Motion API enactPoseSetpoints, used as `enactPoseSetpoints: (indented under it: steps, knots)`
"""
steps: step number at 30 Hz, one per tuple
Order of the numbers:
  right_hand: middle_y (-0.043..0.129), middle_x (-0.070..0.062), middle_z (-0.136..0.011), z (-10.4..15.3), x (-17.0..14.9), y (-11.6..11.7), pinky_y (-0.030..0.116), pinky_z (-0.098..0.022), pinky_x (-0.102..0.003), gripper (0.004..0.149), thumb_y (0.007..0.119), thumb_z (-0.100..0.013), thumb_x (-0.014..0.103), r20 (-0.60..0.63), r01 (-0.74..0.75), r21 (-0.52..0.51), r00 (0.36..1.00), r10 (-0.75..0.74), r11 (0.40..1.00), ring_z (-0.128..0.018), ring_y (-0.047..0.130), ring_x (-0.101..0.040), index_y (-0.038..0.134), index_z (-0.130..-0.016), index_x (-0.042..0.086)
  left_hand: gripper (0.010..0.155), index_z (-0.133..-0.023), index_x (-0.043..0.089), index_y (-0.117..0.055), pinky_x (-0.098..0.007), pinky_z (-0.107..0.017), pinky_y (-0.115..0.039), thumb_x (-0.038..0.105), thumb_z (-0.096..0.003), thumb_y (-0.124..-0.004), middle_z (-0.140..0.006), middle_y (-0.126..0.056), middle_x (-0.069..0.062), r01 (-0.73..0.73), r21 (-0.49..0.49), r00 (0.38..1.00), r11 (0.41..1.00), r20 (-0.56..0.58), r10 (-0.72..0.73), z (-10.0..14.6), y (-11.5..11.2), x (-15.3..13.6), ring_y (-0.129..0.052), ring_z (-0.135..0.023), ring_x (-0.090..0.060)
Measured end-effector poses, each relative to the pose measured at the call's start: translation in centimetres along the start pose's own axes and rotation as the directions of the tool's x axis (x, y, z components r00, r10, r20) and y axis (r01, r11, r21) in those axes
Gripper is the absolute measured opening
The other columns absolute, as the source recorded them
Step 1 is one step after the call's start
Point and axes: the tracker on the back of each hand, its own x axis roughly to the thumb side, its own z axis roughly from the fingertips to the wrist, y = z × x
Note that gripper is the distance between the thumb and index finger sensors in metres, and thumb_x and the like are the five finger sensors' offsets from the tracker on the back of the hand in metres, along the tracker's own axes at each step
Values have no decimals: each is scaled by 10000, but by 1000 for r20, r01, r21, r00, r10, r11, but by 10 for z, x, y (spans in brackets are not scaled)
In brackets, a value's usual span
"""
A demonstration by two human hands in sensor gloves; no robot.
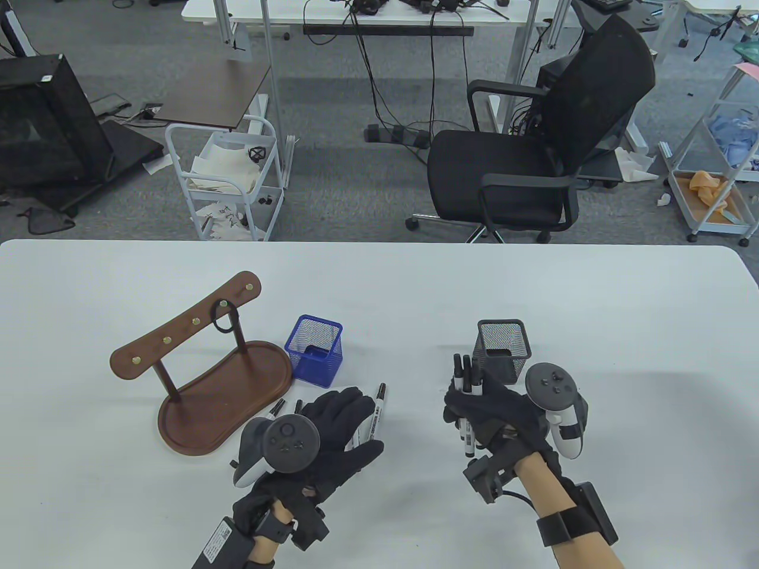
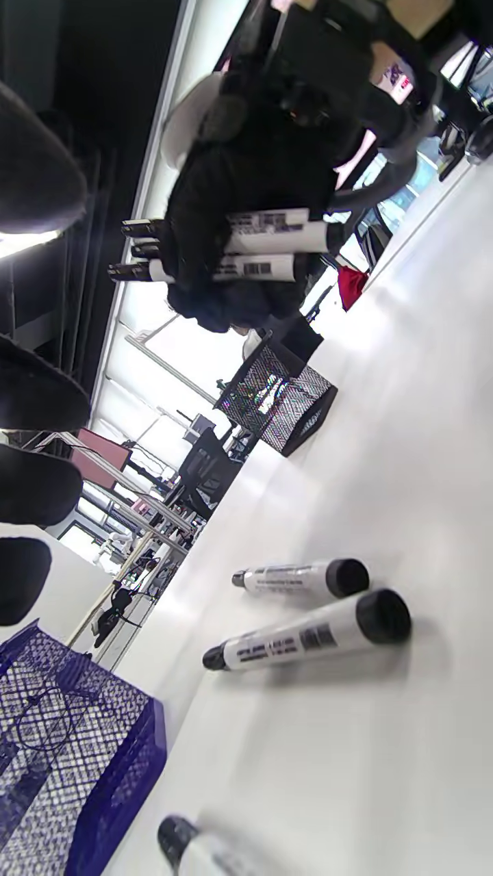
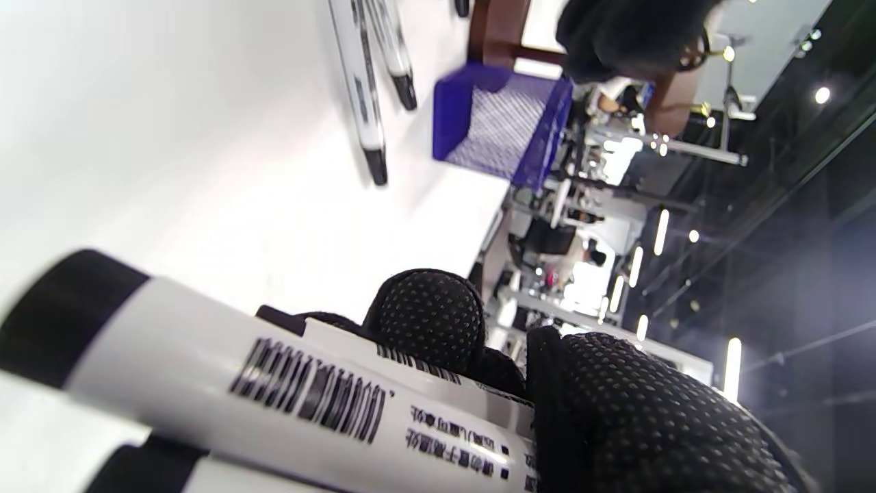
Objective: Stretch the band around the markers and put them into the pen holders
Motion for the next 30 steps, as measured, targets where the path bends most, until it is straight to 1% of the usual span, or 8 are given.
enactPoseSetpoints:
  steps: [5,8,14,18,20,25,30]
  knots:
    - [873,37,-847,-5,15,-31,841,-583,-480,424,883,-516,364,20,2,-58,1000,-1,998,-643,1023,-220,671,-872,275,787,-1190,185,-516,-797,-753,-330,669,-582,-636,-1310,-468,-214,-13,-14,1000,1000,-12,13,0,-2,-2,-378,-1161,-547]
    - [869,36,-851,-12,20,-44,803,-613,-502,426,877,-518,366,14,3,-76,1000,-2,997,-674,1000,-236,664,-877,276,781,-1188,185,-523,-795,-754,-335,667,-584,-636,-1308,-474,-218,-9,-22,1000,1000,-16,9,0,-3,-2,-386,-1160,-547]
    - [865,60,-867,-29,25,-64,607,-734,-604,426,864,-525,386,-12,-10,-126,1000,9,992,-823,901,-282,655,-886,299,778,-1182,180,-540,-792,-754,-343,667,-583,-637,-1306,-480,-217,-8,-27,1000,1000,-24,8,0,-2,-3,-387,-1159,-548]
    - [865,65,-880,-41,28,-71,487,-765,-664,422,857,-530,399,-15,-8,-147,1000,6,989,-917,817,-311,657,-890,309,778,-1181,179,-544,-791,-755,-345,667,-583,-636,-1306,-480,-218,-9,-28,1000,1000,-21,8,0,-3,-4,-389,-1159,-546]
    - [857,76,-894,-48,29,-73,424,-778,-680,421,851,-533,409,-16,0,-147,1000,-3,989,-977,736,-321,651,-893,325,776,-1180,180,-545,-790,-756,-347,667,-582,-637,-1306,-481,-219,-11,-27,1000,1000,-20,10,0,-3,-4,-389,-1157,-549]
    - [817,104,-948,-63,29,-73,309,-800,-678,416,830,-541,433,-12,-15,-155,1000,13,988,-1062,592,-324,634,-901,363,776,-1179,178,-550,-790,-755,-348,667,-582,-636,-1304,-482,-221,-18,-22,1000,1000,-22,18,0,-1,-5,-388,-1158,-549]
    - [725,127,-1046,-74,26,-71,116,-781,-645,405,823,-544,443,-19,-4,-163,1000,1,987,-1124,426,-315,630,-898,402,775,-1177,177,-554,-788,-757,-348,667,-582,-635,-1304,-484,-219,-21,-20,1000,1000,-22,20,1,-1,-6,-388,-1158,-548]
